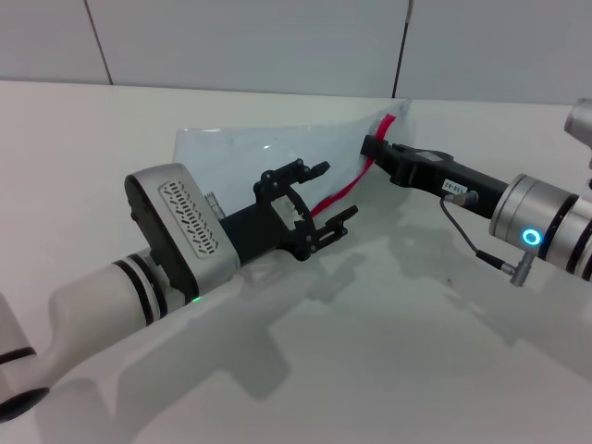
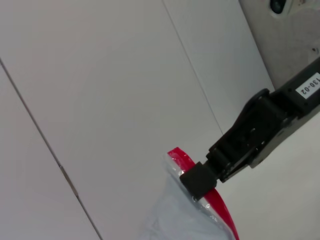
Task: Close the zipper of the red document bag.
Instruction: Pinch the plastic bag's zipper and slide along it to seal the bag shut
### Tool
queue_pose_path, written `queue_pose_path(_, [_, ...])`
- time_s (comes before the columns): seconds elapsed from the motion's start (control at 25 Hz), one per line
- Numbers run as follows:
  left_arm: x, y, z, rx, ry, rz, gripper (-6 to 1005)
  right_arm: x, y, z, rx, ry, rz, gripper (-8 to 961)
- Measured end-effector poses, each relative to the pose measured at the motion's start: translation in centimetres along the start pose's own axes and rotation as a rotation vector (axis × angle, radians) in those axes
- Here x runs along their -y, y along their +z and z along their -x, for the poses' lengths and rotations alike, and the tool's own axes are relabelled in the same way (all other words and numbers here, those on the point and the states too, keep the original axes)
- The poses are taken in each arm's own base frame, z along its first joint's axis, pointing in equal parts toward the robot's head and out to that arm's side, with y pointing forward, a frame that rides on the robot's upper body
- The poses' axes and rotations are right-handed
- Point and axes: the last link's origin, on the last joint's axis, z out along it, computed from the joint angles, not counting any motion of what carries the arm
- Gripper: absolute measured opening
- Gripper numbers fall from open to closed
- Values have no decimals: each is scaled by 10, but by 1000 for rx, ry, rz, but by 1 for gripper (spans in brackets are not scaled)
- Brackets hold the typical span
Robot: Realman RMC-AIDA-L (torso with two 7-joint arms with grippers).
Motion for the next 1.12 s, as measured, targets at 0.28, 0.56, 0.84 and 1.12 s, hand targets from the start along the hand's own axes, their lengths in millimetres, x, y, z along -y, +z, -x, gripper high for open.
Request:
queue_pose_path(0.28, [-7,5,2,34,56,26,618,0,0,0,0,1,0,13])
queue_pose_path(0.56, [-12,11,3,74,115,41,578,0,0,-1,-1,-3,1,14])
queue_pose_path(0.84, [-16,12,3,77,169,46,579,0,-1,-2,-1,-1,-1,14])
queue_pose_path(1.12, [-20,11,1,76,244,-16,577,2,-3,-2,3,4,-8,14])
